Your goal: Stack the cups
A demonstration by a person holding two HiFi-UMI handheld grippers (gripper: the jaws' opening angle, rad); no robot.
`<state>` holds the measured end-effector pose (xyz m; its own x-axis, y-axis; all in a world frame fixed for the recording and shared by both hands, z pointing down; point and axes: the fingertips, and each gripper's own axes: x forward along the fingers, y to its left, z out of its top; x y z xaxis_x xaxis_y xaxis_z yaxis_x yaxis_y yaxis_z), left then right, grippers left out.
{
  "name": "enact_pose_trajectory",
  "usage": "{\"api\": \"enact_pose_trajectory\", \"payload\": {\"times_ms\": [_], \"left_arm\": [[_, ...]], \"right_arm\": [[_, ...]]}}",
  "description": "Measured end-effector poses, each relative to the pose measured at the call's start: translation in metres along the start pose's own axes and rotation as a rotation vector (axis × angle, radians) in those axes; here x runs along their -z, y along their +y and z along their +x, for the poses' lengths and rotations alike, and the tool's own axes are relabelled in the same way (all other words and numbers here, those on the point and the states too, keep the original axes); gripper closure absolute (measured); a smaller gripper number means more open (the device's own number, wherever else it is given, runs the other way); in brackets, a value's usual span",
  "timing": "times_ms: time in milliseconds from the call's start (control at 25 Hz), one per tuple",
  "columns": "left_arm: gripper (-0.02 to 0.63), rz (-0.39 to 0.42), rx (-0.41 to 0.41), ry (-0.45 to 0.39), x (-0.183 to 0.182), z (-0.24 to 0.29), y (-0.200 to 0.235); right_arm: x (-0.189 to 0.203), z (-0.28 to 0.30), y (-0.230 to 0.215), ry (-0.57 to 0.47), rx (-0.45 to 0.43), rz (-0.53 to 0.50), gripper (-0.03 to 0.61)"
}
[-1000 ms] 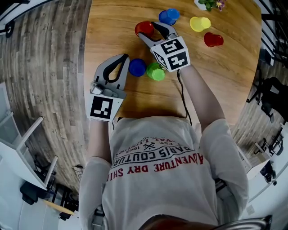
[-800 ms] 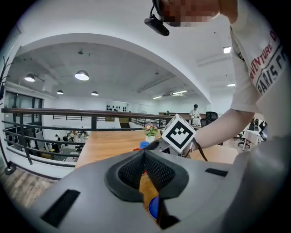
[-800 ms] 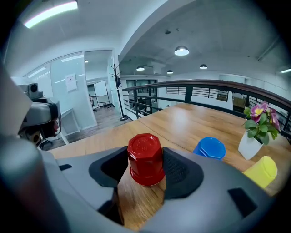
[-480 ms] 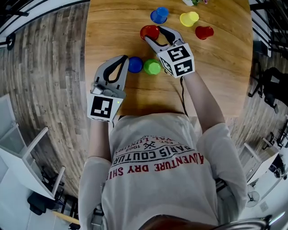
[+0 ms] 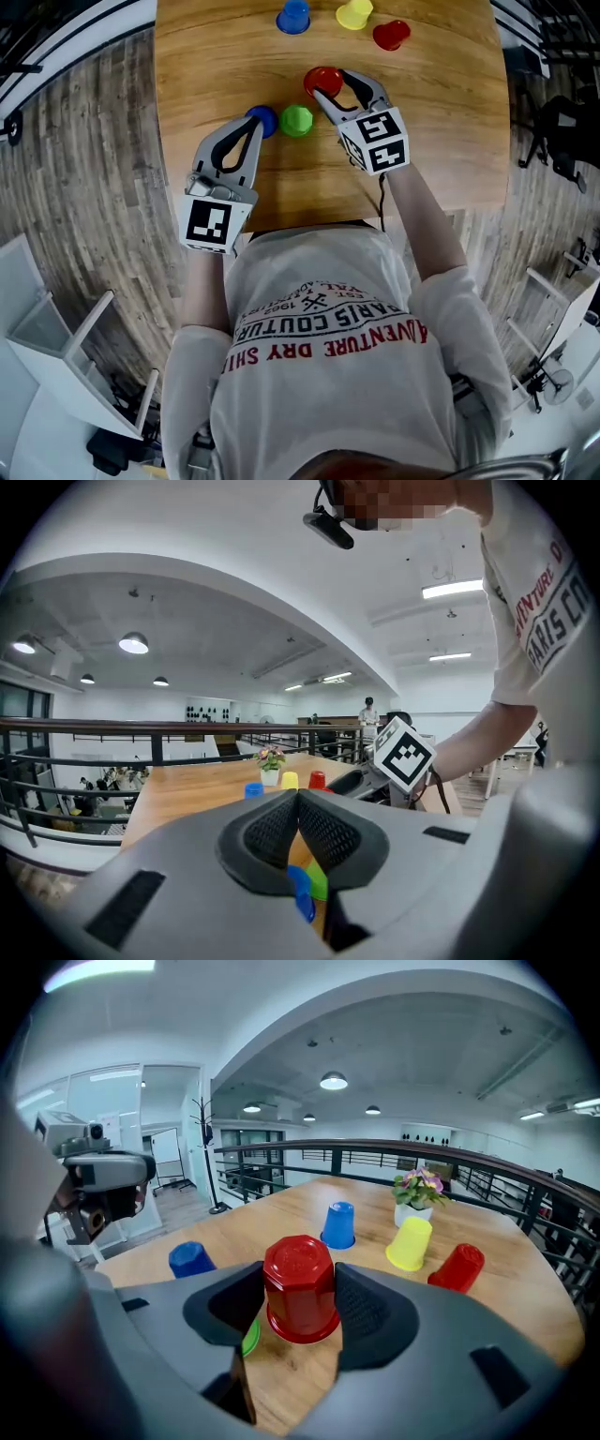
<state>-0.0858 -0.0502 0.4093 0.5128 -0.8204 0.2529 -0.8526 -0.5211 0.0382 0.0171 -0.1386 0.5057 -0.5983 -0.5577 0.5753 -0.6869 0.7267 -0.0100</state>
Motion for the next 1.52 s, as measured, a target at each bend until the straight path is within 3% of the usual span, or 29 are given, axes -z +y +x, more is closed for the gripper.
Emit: {"api": "enact_pose_trajectory", "payload": {"times_ms": [560,840,1080,1240,1520], "left_arm": [[0.598,0.045,0.080,0.010,0.011,-0.013,-0.040],[0.598,0.044,0.094,0.019,0.010,-0.013,-0.047],[0.598,0.047,0.093,0.021,0.000,0.005,-0.052],[0.598,0.046,0.082,0.015,-0.014,0.031,-0.060],[0.598,0.029,0.037,0.035,-0.029,0.079,-0.070]], "right_arm": [[0.076,-0.034,0.021,0.079,0.067,0.113,0.331],[0.077,-0.036,0.027,0.067,0.035,0.148,0.324],[0.036,-0.063,0.014,-0.085,0.023,0.153,0.287],[0.012,-0.079,-0.020,-0.159,0.036,0.114,0.287],[0.024,-0.075,-0.114,-0.094,0.120,0.190,0.287]]}}
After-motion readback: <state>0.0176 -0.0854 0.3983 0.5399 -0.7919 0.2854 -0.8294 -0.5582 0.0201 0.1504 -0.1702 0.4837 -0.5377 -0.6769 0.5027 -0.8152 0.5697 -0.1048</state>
